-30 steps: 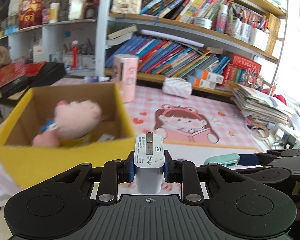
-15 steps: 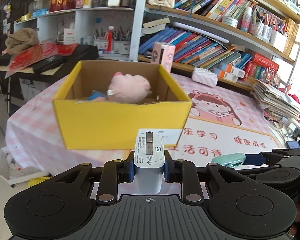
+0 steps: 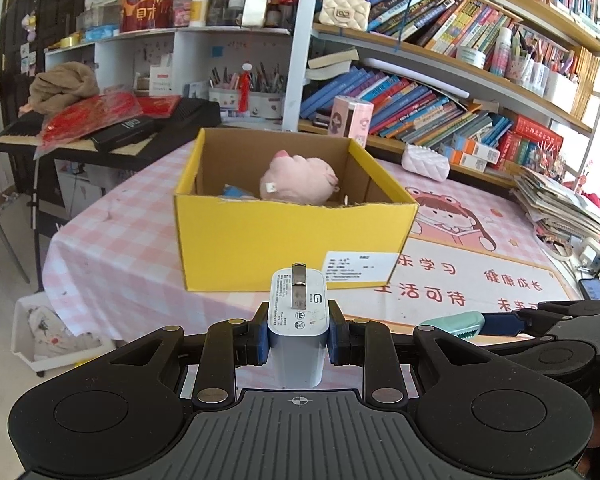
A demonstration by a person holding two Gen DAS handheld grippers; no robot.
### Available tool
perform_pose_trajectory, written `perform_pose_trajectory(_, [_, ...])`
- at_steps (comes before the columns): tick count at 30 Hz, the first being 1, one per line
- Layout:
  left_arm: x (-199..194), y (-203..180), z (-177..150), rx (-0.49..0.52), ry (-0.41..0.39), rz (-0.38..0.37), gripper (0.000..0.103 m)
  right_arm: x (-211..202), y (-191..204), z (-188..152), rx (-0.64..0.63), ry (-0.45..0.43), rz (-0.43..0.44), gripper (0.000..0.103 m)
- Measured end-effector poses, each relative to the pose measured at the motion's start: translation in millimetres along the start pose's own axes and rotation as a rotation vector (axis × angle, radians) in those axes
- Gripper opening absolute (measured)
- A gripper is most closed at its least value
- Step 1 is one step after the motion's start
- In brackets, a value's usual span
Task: Organize objects
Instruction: 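Carry the white charger and green stapler over the yellow box with both grippers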
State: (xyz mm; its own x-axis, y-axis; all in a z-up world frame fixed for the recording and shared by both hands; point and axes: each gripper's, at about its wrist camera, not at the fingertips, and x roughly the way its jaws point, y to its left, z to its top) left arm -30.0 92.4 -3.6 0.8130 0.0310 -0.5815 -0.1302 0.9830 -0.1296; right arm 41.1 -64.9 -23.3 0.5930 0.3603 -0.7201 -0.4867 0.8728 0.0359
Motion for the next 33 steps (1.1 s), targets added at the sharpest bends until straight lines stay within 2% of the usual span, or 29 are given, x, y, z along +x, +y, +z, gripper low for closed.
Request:
perform_pose_trajectory(10, [-9,13,9,-0.012,-0.046,0.006,0.025,-5,18,7,-0.030,-0.024,-0.004,0.067])
perform_pose_trajectory(19, [2,18,34,-0.027,-0.089,-0.003,0.025,-4,14,28,-0.060,-0.071,-0.020,0.067])
perform_pose_trajectory(24, [16,21,58,-0.035,-0.132,0.023,0.025,2,9,52,-0.072,-0.126,-0.011,0.067])
perform_pose_trajectory(33, [58,19,104,-0.012,-0.188,0.072,0.025,27,-9,118,-0.112,-0.236,-0.015,0.067])
